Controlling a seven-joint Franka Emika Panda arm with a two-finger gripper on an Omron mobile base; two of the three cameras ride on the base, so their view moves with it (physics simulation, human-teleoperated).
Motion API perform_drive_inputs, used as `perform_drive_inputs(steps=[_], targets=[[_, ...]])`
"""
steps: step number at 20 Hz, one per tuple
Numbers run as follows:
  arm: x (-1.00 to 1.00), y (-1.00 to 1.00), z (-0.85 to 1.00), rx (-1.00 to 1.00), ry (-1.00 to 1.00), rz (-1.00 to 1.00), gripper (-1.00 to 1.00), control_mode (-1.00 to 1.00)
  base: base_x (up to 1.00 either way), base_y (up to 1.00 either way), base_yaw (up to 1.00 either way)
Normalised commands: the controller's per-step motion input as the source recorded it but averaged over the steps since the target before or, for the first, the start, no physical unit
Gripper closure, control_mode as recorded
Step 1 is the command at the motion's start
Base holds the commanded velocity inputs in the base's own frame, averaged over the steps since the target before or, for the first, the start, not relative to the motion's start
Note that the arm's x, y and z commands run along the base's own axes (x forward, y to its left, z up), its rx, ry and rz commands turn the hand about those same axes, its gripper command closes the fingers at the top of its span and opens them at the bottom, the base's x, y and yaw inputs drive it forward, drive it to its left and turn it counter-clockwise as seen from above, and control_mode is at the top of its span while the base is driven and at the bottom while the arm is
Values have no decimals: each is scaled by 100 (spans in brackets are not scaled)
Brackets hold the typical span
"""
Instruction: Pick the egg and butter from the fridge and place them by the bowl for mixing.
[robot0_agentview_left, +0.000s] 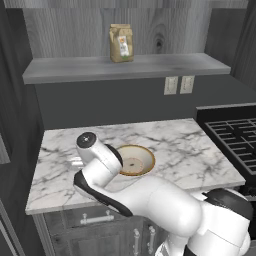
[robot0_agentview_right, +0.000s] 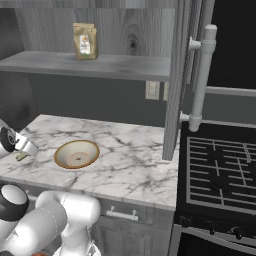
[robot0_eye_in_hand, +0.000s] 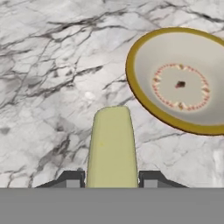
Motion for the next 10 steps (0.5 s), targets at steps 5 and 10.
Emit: perform_drive_inputs(steps=[5, 10], targets=[[29, 0, -1, 0, 0, 0, 100, -100, 0, 0, 0], [27, 0, -5, 0, 0, 0, 100, -100, 0, 0, 0]])
